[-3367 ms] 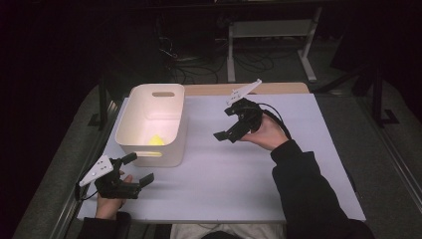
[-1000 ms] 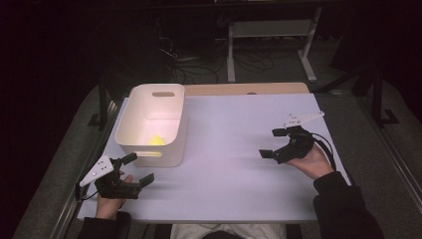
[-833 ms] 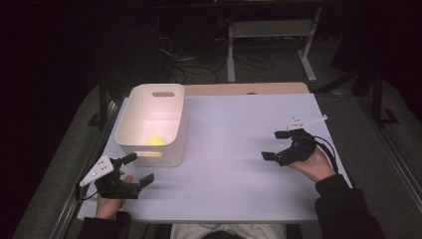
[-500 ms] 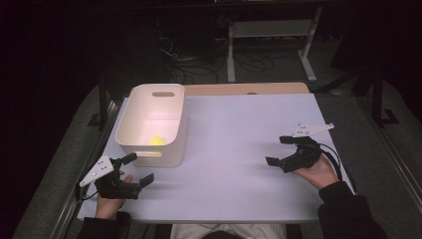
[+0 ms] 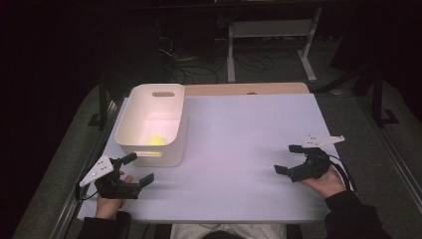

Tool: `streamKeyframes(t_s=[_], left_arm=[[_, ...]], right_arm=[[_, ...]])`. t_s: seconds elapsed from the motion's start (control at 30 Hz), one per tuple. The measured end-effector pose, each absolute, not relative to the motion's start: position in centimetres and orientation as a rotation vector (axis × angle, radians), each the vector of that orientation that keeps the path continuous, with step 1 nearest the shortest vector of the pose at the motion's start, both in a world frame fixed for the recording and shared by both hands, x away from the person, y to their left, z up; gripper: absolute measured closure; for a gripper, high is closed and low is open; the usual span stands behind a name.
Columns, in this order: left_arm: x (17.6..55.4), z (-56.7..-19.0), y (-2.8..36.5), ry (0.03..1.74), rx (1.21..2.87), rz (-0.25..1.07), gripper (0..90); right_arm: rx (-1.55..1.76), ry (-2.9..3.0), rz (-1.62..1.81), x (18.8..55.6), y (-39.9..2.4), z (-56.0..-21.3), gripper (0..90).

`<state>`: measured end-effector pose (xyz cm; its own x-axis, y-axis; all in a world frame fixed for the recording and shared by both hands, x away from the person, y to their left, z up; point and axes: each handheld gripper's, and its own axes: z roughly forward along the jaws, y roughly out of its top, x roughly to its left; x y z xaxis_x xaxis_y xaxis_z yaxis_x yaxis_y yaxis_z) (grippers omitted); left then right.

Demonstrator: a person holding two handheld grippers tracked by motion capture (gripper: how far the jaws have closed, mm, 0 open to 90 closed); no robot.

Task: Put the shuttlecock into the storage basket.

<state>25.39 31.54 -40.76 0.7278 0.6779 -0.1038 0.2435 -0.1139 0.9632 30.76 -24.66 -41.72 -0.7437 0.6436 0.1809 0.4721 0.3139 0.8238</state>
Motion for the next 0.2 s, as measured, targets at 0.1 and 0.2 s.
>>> streamKeyframes(t_s=[0.1,0.2], left_arm=[[25.4,-40.76,31.54,0.743,1.686,0.434,0.0],[25.42,-40.76,31.53,0.744,1.686,0.434,0.0]], right_arm=[[1.039,2.383,1.411,30.53,-25.03,-41.95,0.0],[1.049,2.377,1.414,30.44,-25.2,-42.09,0.0]])
